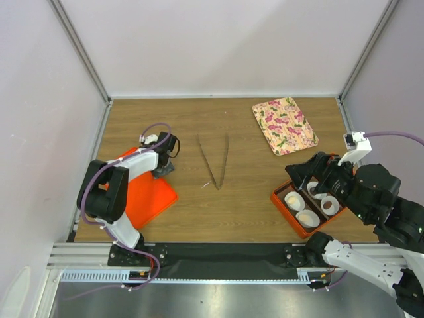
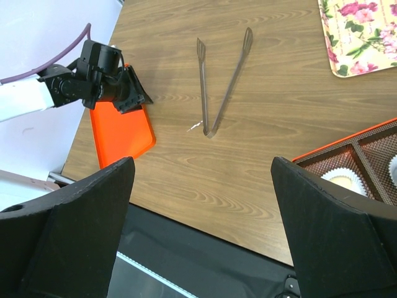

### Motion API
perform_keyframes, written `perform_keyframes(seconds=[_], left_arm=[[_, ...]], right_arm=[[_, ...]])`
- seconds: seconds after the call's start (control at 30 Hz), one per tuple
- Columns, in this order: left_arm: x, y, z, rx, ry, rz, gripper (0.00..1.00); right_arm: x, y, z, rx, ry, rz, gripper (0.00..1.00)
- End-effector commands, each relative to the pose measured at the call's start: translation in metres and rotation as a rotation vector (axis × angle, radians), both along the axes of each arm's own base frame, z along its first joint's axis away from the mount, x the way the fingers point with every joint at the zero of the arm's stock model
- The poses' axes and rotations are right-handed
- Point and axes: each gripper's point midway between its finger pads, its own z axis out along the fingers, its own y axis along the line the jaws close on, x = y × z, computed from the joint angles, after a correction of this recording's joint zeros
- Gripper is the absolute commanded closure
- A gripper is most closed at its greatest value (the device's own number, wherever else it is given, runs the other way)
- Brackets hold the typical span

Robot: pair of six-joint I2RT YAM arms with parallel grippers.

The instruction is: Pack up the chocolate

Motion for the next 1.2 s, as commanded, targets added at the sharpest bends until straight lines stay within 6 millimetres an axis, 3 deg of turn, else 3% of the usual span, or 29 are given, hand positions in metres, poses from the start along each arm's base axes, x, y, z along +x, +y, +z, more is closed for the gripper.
perform_keyframes(seconds=[0.0, 0.17, 0.27, 0.37, 0.4, 0.47, 0.53, 0.57, 0.6, 0.63, 0.73, 0.77, 0.8, 0.87, 0.9, 0.93, 0.97, 1.03, 1.17], left_arm=[[-0.003, 0.004, -0.012, 0.005, 0.023, 0.028, 0.57], [0.003, -0.003, 0.000, -0.032, -0.012, 0.001, 0.85], [0.011, -0.012, 0.024, -0.071, -0.052, -0.044, 0.99], [0.022, -0.027, 0.066, -0.137, -0.135, -0.118, 1.00], [0.026, -0.034, 0.094, -0.173, -0.193, -0.153, 1.00], [0.029, -0.043, 0.125, -0.221, -0.260, -0.203, 1.00], [0.031, -0.059, 0.180, -0.302, -0.379, -0.289, 1.00], [0.030, -0.064, 0.198, -0.326, -0.413, -0.323, 1.00], [0.031, -0.069, 0.230, -0.341, -0.474, -0.365, 0.99], [0.020, -0.083, 0.263, -0.415, -0.546, -0.448, 1.00], [0.004, -0.109, 0.336, -0.538, -0.728, -0.625, 1.00], [-0.015, -0.125, 0.358, -0.627, -0.762, -0.731, 1.00], [-0.021, -0.134, 0.382, -0.685, -0.826, -0.786, 1.00], [-0.050, -0.155, 0.409, -0.855, -0.846, -0.906, 1.00], [-0.054, -0.161, 0.423, -0.910, -0.902, -0.951, 1.00], [-0.064, -0.167, 0.435, -0.974, -0.934, -0.998, 1.00], [-0.073, -0.172, 0.444, -1.108, -0.914, -0.970, 1.00], [-0.086, -0.178, 0.463, -1.226, -0.995, -1.058, 1.00], [-0.100, -0.182, 0.486, -1.388, -0.984, -1.105, 1.00]], right_arm=[[0.000, -0.004, 0.004, -0.004, -0.030, -0.005, 0.02], [0.001, 0.000, 0.005, -0.001, -0.030, 0.007, 0.01], [0.003, 0.011, 0.006, 0.025, -0.031, 0.034, 0.01], [0.002, 0.027, 0.002, 0.043, -0.015, 0.092, 0.01], [0.003, 0.033, 0.006, 0.061, -0.027, 0.112, 0.00], [0.003, 0.047, 0.007, 0.077, -0.032, 0.164, 0.00], [0.010, 0.060, 0.024, 0.137, -0.078, 0.185, 0.00], [0.012, 0.067, 0.032, 0.162, -0.093, 0.202, 0.00], [0.020, 0.080, 0.050, 0.200, -0.128, 0.220, 0.00], [0.022, 0.089, 0.059, 0.218, -0.150, 0.242, 0.00], [0.041, 0.125, 0.086, 0.276, -0.225, 0.344, 0.00], [0.047, 0.134, 0.100, 0.320, -0.265, 0.381, 0.00], [0.068, 0.144, 0.091, 0.316, -0.227, 0.429, 0.00], [0.081, 0.151, 0.111, 0.387, -0.288, 0.542, 0.00], [0.102, 0.152, 0.099, 0.423, -0.226, 0.611, 0.02], [0.110, 0.152, 0.095, 0.440, -0.230, 0.640, 0.03], [0.118, 0.148, 0.107, 0.462, -0.309, 0.659, 0.03], [0.143, 0.139, 0.097, 0.455, -0.327, 0.625, 0.02], [0.166, 0.136, 0.091, 0.386, -0.463, 0.659, 0.01]])
